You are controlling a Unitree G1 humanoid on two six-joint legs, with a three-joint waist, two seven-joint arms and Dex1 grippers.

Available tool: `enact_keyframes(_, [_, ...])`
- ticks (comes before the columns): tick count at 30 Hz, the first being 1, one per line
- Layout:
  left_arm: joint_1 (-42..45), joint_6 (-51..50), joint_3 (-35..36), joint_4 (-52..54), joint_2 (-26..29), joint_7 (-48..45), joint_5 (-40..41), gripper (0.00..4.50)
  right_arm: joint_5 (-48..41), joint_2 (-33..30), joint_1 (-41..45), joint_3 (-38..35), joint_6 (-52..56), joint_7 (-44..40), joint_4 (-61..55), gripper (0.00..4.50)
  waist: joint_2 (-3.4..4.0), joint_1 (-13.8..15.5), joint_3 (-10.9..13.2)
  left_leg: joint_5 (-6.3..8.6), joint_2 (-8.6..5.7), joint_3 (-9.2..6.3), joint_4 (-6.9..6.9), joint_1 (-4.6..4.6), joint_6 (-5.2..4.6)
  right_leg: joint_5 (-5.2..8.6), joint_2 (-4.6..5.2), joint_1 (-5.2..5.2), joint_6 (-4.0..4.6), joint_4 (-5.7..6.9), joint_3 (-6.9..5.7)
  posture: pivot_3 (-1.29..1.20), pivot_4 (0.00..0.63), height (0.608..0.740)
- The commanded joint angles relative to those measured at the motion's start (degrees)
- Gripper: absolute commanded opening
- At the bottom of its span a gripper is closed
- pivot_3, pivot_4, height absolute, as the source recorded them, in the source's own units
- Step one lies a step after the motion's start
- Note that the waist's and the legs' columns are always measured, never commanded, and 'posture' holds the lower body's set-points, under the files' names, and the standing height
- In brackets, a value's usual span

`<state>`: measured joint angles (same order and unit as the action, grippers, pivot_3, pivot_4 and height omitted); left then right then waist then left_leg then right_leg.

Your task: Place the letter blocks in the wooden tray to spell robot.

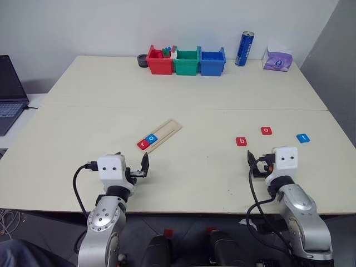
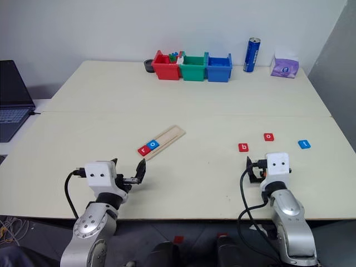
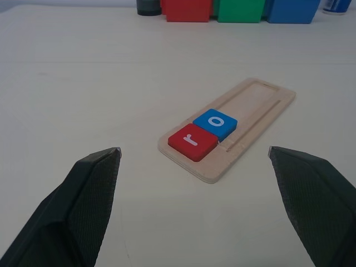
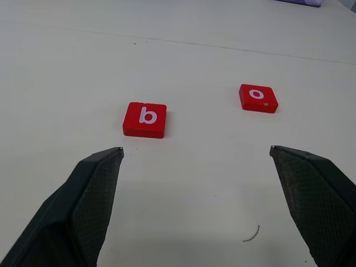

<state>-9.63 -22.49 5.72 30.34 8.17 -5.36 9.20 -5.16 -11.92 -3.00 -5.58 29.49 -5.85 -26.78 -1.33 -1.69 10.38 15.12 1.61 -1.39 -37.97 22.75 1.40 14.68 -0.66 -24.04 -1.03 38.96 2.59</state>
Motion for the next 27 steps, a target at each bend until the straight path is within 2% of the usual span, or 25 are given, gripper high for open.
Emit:
enact_keyframes(1, [-0.15,-0.56,0.84,2.48,0.62,-0.70,0.99,4.50,0.51,0.38,-0.32,-0.49,-1.52,0.77,-3.11,4.48,0.00,0.01,0.00,0.00,0.00,0.00,0.00,0.00,0.00,0.00,0.00,0.00,0.00,0.00,0.00,0.00,0.150,0.740])
enact_keyframes(27, [2.06,-1.12,0.46,1.28,0.19,-1.22,1.62,4.50,0.11,-0.89,0.73,-0.61,-1.88,-0.29,-3.07,4.48,0.00,0.00,0.00,0.00,0.00,-0.01,0.00,0.00,0.00,0.00,0.00,0.00,0.00,0.00,0.00,0.00,0.150,0.740])
